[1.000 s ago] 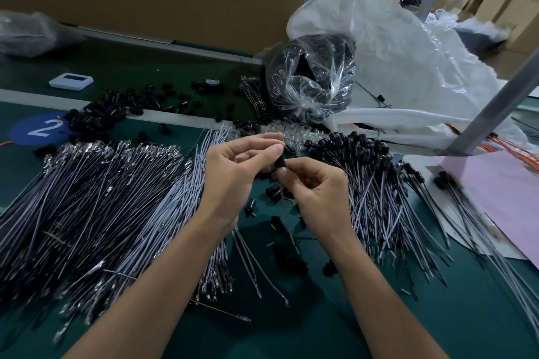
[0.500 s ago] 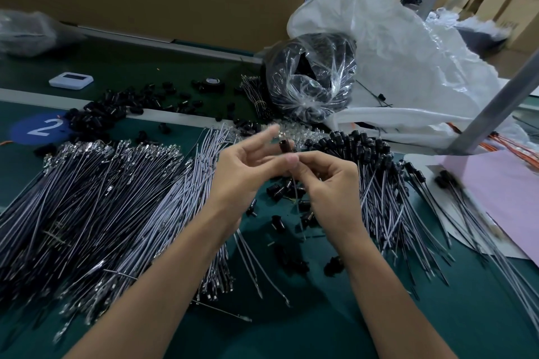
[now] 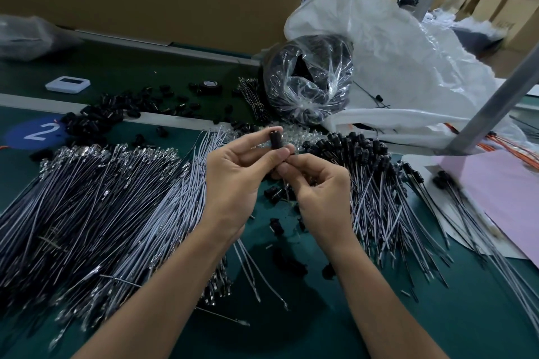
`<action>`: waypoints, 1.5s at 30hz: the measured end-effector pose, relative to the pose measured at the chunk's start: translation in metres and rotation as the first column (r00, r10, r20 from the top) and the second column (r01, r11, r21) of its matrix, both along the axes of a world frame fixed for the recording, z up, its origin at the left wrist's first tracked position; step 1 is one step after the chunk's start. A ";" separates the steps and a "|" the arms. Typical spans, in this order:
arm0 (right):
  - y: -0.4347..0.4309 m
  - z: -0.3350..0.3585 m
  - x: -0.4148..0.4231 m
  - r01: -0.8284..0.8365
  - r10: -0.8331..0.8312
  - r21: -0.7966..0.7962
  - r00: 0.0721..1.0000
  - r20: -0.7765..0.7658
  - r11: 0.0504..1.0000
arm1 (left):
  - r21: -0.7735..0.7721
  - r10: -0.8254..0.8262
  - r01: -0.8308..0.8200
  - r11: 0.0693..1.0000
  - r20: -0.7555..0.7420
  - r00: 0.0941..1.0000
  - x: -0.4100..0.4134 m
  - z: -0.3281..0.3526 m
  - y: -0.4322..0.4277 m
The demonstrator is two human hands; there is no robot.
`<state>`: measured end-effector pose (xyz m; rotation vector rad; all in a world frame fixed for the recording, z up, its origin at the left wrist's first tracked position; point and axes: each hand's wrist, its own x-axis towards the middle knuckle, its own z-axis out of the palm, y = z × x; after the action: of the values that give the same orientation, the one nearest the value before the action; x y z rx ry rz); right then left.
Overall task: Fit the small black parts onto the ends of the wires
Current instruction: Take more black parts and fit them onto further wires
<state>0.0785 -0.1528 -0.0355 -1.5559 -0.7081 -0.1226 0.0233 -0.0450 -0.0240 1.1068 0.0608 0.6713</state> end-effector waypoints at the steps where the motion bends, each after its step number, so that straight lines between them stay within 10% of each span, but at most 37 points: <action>1: 0.001 0.000 -0.001 -0.002 0.002 0.013 1.000 0.010 1.000 | -0.007 0.006 -0.005 1.000 0.018 1.000 0.000 0.001 -0.001; 30: 0.004 -0.007 -0.008 -0.014 0.020 -0.051 0.991 0.133 0.999 | -0.005 0.069 -0.069 0.998 0.034 0.997 -0.003 0.005 0.001; 36: -0.004 0.002 -0.003 0.116 -0.115 -0.004 0.990 0.084 0.993 | -0.203 0.064 -0.075 0.976 -0.060 0.996 -0.005 0.009 0.032; 45: -0.013 -0.011 0.019 0.212 -0.076 -0.537 0.961 0.264 0.816 | -0.045 -0.155 0.151 0.988 -0.452 0.878 -0.003 -0.007 0.042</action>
<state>0.0979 -0.1659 -0.0463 -2.1949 -0.8563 -0.2276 0.0208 -0.0029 -0.0306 1.2288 0.3753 0.2571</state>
